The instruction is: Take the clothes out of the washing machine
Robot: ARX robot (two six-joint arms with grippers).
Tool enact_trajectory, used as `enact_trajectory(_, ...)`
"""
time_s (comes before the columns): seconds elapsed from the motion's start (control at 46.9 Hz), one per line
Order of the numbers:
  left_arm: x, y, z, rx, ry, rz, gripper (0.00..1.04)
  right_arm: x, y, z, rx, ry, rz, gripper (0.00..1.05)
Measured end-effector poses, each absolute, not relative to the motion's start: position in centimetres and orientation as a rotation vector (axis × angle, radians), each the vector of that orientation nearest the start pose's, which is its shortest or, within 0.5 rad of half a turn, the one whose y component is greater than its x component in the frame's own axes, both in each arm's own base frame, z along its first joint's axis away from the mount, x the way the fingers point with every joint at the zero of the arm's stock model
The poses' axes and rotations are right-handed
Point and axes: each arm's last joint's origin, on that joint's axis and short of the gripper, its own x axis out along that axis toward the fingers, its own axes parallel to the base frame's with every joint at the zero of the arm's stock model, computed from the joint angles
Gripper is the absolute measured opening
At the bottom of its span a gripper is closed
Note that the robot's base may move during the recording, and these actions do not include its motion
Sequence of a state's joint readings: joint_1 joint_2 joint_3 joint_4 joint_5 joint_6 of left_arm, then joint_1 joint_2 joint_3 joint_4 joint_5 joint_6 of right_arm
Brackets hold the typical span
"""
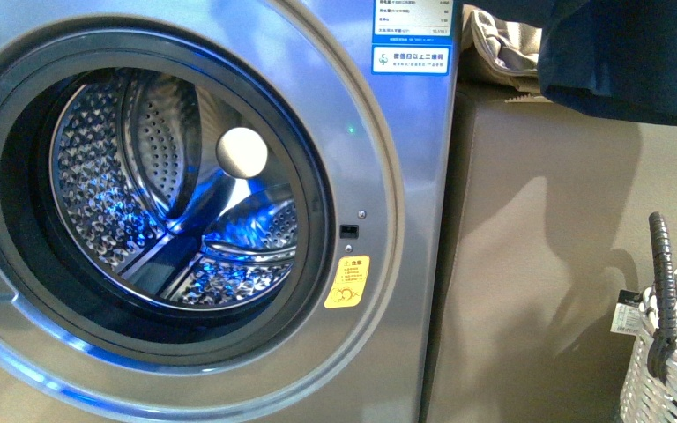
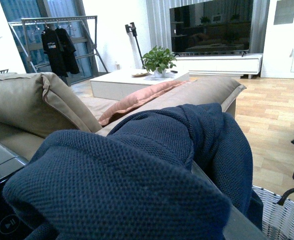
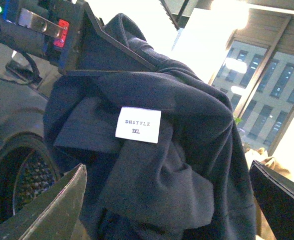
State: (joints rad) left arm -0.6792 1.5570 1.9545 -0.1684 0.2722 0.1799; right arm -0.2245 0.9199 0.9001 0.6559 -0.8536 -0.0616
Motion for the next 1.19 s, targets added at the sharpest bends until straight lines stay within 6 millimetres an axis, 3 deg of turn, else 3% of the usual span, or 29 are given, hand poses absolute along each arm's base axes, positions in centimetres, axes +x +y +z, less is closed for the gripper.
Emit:
enact_trajectory(0.256,23.8,-20.2,53.9,0.117,-0.317,-0.922,0.14,19.6,-3.0,44.4,-0.673,-0.65,0.541,0.97)
enact_trajectory(0.448,23.8,-20.2,53.9,0.117,-0.317,-0.923,0.14,22.9,-4.3,45.7,-0.578,-0.544,0.638,0.97)
enact_trajectory(0.64,23.8,-20.2,53.9,0.117,-0.317,-0.923,0.14,25.3,-4.7,45.8,-0.469,-0.467,0.798,0.97)
enact_trajectory(1.023,23.8,-20.2,53.9,0.117,-0.317,-0.922,0.14,28.9,-2.0,45.7,-0.348,-0.362,0.962,0.97)
enact_trajectory(1.194,23.8,-20.2,53.9,0.117,-0.317,-0.919,0.14,29.3,-0.2,45.2,-0.314,-0.366,1.03,0.97)
